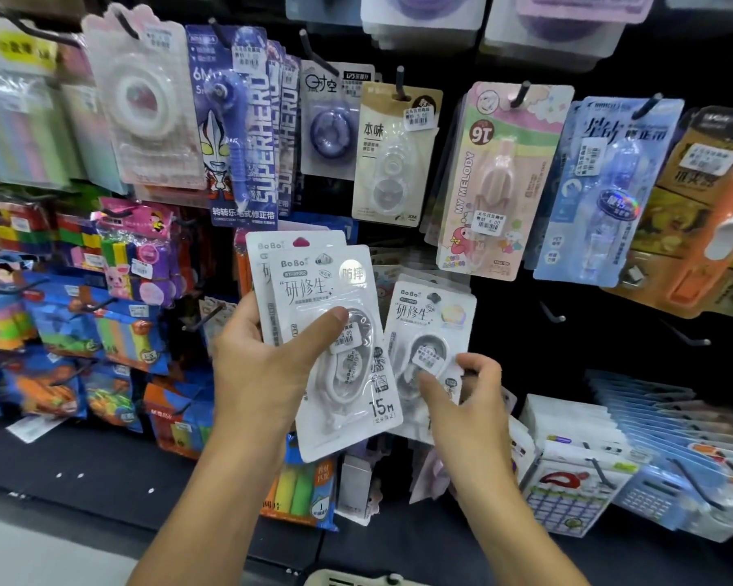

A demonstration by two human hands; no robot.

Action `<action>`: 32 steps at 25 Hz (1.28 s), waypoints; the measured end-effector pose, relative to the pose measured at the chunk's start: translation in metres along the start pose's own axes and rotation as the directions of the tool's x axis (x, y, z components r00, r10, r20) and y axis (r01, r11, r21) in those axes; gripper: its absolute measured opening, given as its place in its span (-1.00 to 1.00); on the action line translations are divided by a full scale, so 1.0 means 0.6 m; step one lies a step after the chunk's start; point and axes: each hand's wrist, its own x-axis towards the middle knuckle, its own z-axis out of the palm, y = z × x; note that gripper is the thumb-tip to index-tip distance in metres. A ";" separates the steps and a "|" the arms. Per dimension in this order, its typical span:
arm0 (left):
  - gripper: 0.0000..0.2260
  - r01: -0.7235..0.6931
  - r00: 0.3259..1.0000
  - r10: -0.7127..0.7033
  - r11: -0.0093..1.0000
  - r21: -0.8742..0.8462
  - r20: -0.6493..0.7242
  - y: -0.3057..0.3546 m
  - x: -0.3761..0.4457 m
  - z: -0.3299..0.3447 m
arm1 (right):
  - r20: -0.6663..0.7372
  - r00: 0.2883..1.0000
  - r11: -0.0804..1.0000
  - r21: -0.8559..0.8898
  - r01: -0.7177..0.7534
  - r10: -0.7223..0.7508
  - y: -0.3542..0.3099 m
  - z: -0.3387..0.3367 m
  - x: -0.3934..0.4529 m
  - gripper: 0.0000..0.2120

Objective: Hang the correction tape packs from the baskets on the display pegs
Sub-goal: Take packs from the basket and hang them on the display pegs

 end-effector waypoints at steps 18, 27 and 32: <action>-0.72 0.141 0.978 -0.149 0.988 0.061 0.147 -0.016 -0.021 0.025 | 0.513 0.822 0.890 0.456 -0.016 -0.248 -0.019 -0.031 0.000 -0.58; -0.79 0.309 0.947 -0.301 0.949 -0.056 0.112 -0.023 -0.017 0.033 | 0.428 0.902 0.796 0.566 -0.214 -0.062 -0.011 -0.045 -0.003 -0.57; -0.81 0.294 0.940 -0.304 0.952 0.082 0.153 -0.031 -0.026 0.060 | 0.286 0.953 0.907 0.420 -0.034 -0.097 0.017 -0.108 -0.013 -0.68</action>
